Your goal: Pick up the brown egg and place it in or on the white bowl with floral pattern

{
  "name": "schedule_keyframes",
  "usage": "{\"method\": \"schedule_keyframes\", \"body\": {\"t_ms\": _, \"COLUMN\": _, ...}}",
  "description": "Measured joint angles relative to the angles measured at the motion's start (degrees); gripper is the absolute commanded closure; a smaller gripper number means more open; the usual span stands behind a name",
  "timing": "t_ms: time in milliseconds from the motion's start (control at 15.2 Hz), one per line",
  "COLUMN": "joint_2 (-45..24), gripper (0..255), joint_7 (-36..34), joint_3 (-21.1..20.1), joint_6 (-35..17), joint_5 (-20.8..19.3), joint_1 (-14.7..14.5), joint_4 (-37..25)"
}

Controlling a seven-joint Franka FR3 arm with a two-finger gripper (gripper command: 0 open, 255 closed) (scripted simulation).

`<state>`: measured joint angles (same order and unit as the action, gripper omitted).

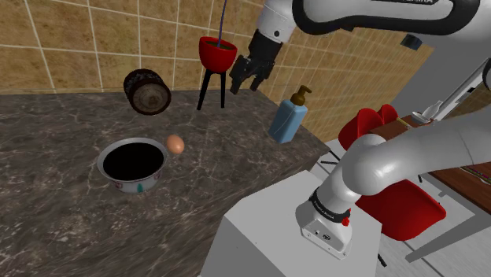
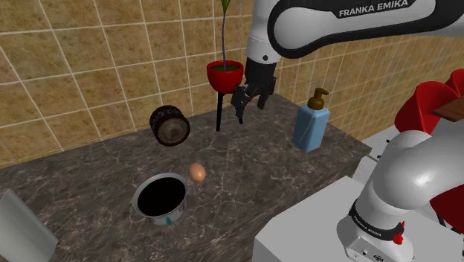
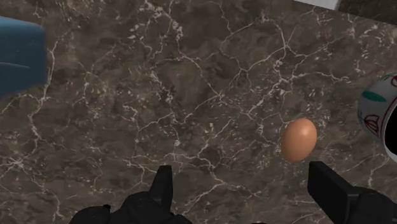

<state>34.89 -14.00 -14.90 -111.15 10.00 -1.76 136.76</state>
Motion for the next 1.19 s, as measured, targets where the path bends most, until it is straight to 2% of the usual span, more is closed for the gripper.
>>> {"method": "schedule_keyframes", "body": {"t_ms": 264, "joint_2": -5.4, "gripper": 0, "joint_7": -4.3, "joint_3": -3.9, "joint_6": -6.4, "joint_5": 1.0, "joint_1": -0.2, "joint_4": 1.4}}
{"method": "schedule_keyframes", "body": {"t_ms": 594, "joint_2": -14.8, "gripper": 0, "joint_7": -10.6, "joint_3": -8.9, "joint_6": -13.5, "joint_5": 0.3, "joint_1": 0.3, "joint_4": -0.5}}
{"method": "schedule_keyframes", "body": {"t_ms": 858, "joint_2": -24.2, "gripper": 0, "joint_7": -16.4, "joint_3": -12.4, "joint_6": -18.6, "joint_5": -2.8, "joint_1": 1.2, "joint_4": -4.0}}
{"method": "schedule_keyframes", "body": {"t_ms": 1188, "joint_2": -34.9, "gripper": 0, "joint_7": -24.4, "joint_3": -15.2, "joint_6": -23.4, "joint_5": -8.6, "joint_1": 1.1, "joint_4": -8.4}}
